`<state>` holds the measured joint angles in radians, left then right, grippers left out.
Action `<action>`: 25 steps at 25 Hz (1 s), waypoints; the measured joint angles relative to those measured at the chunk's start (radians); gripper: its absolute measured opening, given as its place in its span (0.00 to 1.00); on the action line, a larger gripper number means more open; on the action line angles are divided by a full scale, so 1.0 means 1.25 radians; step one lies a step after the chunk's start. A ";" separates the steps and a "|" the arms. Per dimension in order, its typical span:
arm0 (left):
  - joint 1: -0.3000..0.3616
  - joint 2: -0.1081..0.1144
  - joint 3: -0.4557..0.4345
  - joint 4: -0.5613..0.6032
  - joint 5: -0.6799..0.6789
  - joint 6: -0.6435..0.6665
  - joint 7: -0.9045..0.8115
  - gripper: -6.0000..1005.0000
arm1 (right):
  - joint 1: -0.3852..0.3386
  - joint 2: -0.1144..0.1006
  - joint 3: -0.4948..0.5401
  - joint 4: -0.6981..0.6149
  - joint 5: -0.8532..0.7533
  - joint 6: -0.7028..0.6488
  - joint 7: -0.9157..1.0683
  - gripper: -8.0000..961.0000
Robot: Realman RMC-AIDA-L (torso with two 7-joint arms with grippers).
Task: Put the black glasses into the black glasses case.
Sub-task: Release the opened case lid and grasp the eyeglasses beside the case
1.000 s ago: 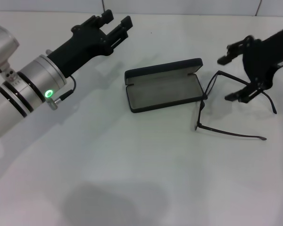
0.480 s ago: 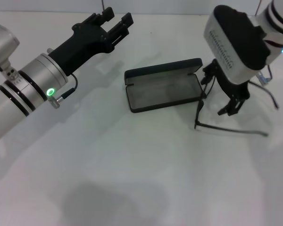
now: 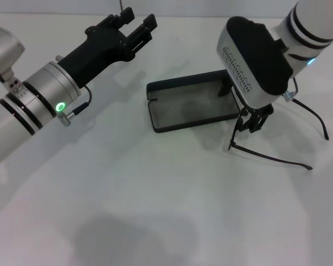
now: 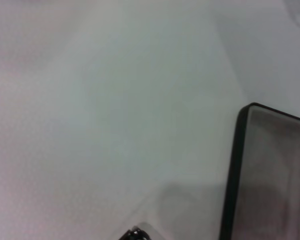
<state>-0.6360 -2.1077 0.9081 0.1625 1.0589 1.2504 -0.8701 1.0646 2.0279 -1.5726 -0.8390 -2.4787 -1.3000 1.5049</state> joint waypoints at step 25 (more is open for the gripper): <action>-0.013 0.000 0.006 -0.010 0.000 -0.007 0.002 0.60 | 0.007 0.000 -0.077 0.084 -0.012 0.064 0.013 0.56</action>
<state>-0.6527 -2.1076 0.9158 0.1503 1.0584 1.2414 -0.8682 1.0727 2.0278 -1.6689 -0.7339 -2.4938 -1.2199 1.5217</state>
